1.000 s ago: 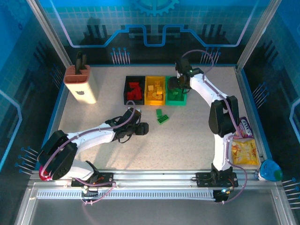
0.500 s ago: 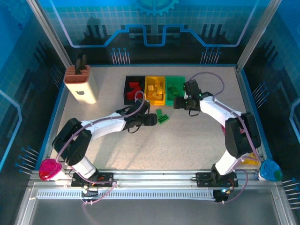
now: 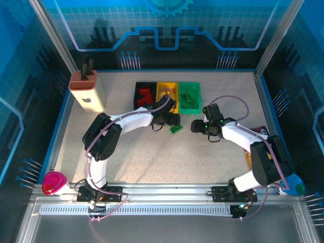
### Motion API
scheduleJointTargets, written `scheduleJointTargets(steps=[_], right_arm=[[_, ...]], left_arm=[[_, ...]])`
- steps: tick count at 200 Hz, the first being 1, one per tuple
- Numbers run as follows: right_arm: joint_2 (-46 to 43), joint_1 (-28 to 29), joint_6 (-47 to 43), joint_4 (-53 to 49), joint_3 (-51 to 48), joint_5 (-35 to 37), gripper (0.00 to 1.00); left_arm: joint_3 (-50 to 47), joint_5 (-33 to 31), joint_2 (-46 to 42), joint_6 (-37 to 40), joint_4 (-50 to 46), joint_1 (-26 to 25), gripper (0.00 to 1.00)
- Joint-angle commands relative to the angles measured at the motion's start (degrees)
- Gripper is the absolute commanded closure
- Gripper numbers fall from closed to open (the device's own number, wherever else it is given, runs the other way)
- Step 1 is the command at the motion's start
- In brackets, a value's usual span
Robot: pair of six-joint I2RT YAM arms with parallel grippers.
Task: Sort the legos into containers by color
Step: Pick up the lego from the center of the table.
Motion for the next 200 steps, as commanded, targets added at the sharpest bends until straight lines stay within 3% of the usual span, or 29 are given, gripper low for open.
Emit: scheduleJointTargets(steps=[1,60,82,105,153,182,200], right_arm=[[-1.9,0.3,1.3,2.3,-1.6,-0.9,0.26],[-3.6,0.2,1.9,3.2,-4.5,-0.9,0.26],[-4.0,0.2,2.1,3.2,-5.2,-0.7,0.27],[-4.4,0.2,2.5,3.2,-5.5,-0.8,0.27],[-5.0,0.2,3.9,3.2,-6.1,0.1,0.27],[-6.0,0.2,5.5,3.3,-7.9,0.9,0.27],[-7.4,0.2,6.9,3.4,-9.6,1.9,0.27]], left_arm=[[4.1,-0.9,3.4,0.8,-5.4,0.5,0.32],[8.0,-6.5,7.7,3.1,-8.8,-0.7,0.47],[7.3,-7.3,6.7,3.3,-9.2,-1.0,0.62],[5.4,-7.6,3.6,3.4,-8.1,-1.4,0.71],[2.9,-4.2,-4.5,4.6,-3.4,-1.4,0.73],[-1.2,1.3,-9.7,6.3,8.0,-1.3,0.72],[1.2,2.0,-9.1,6.5,8.6,-1.0,0.72]])
